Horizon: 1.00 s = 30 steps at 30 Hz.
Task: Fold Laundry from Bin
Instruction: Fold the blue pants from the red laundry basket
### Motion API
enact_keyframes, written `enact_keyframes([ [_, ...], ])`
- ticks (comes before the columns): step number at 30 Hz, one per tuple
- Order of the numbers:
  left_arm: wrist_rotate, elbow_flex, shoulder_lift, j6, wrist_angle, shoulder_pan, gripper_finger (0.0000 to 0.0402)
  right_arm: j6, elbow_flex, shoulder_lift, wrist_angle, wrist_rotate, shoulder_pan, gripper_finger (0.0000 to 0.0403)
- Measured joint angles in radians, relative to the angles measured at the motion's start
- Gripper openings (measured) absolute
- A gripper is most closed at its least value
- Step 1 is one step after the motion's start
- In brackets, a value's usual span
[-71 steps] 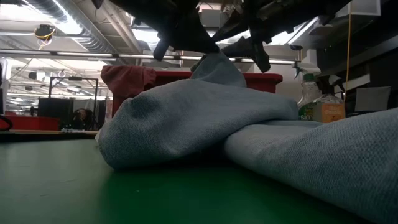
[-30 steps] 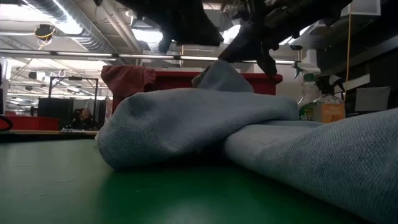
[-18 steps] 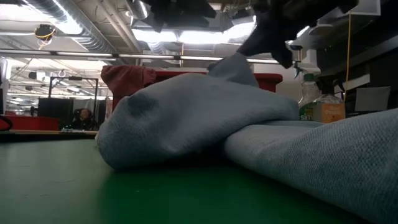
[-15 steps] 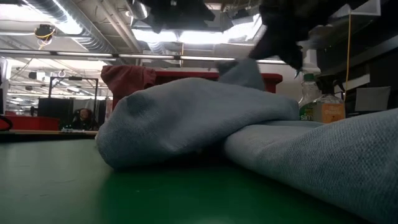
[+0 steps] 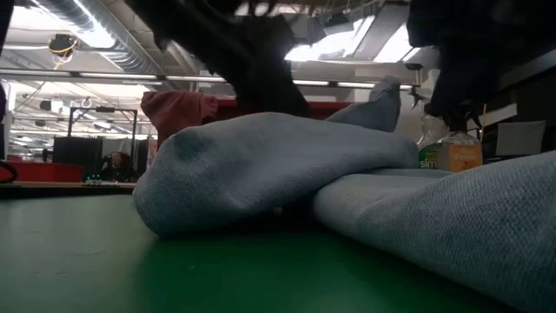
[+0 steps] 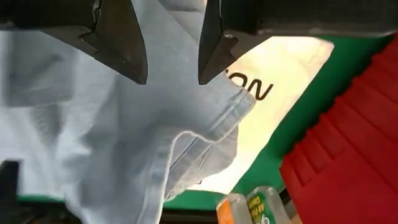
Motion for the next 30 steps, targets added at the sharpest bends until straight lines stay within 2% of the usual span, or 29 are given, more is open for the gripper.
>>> enact_keyframes([
  [5,0.017,-0.002,0.077,0.075,0.144,0.045,0.0136,0.002,0.0,0.0,-0.024,0.0,-0.003,0.0001],
  [8,0.081,-0.002,0.11,0.076,0.221,0.067,0.0136,0.012,0.0,0.0,-0.036,0.007,-0.003,0.0001],
  [13,0.161,-0.002,0.124,0.072,0.221,0.067,0.0136,0.051,0.0,-0.025,-0.059,-0.009,-0.003,0.0001],
  [16,0.155,-0.002,0.123,0.077,0.214,0.054,0.0136,0.05,0.0,-0.039,-0.085,0.021,-0.003,0.0001],
  [19,0.107,-0.002,0.108,0.068,0.203,0.041,0.0135,0.049,0.0,-0.039,-0.086,0.041,-0.003,0.0001],
  [25,0.061,-0.002,0.025,0.102,0.126,0.031,0.0115,0.05,0.0,-0.039,-0.084,0.044,-0.004,0.0001],
  [30,0.078,-0.002,-0.002,0.097,0.114,0.028,0.0097,0.05,0.0,-0.039,-0.08,0.043,-0.004,0.0041],
])
